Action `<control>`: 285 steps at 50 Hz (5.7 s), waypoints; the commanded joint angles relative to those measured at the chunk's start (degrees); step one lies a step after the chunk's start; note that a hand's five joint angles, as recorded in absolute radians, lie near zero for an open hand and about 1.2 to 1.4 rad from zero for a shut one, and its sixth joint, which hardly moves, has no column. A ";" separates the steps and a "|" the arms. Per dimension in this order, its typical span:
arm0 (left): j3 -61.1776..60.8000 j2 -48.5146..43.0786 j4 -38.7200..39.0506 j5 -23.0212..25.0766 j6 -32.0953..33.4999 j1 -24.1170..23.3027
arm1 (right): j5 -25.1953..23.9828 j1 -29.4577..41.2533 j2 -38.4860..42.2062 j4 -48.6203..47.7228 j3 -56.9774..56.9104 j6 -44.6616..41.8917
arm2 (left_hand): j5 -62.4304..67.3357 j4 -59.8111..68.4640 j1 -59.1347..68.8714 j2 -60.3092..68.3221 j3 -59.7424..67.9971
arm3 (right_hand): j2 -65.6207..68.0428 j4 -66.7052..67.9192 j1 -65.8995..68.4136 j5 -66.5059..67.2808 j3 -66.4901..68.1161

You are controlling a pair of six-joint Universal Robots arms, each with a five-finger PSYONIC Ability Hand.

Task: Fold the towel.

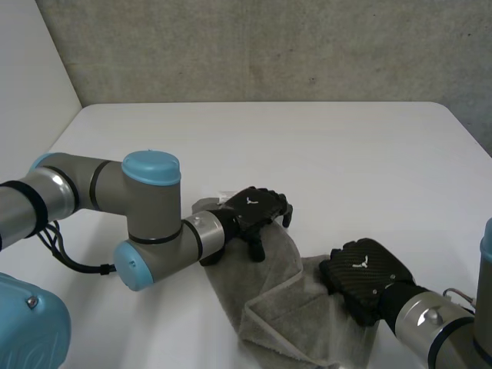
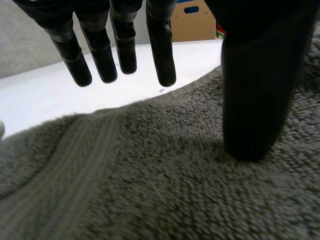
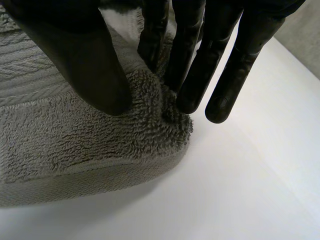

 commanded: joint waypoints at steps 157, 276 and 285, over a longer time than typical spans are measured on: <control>-47.28 41.44 17.00 -3.46 -16.02 20.44 | 3.24 -6.59 22.40 13.52 -38.02 -0.26 | 28.41 28.59 28.02 28.55 28.51 | 20.21 18.62 17.72 18.88 18.84; -50.12 33.35 16.58 -15.06 14.49 29.32 | -22.95 -37.89 19.59 1.31 -15.44 -10.82 | 55.98 56.16 55.58 56.11 56.07 | -23.46 -25.05 -25.96 -24.80 -24.83; -50.64 33.35 16.67 -14.71 14.40 29.23 | -24.80 -35.79 22.93 -1.15 -14.48 -10.29 | 55.98 56.16 55.58 56.11 56.07 | -28.00 -29.59 -30.50 -29.34 -29.37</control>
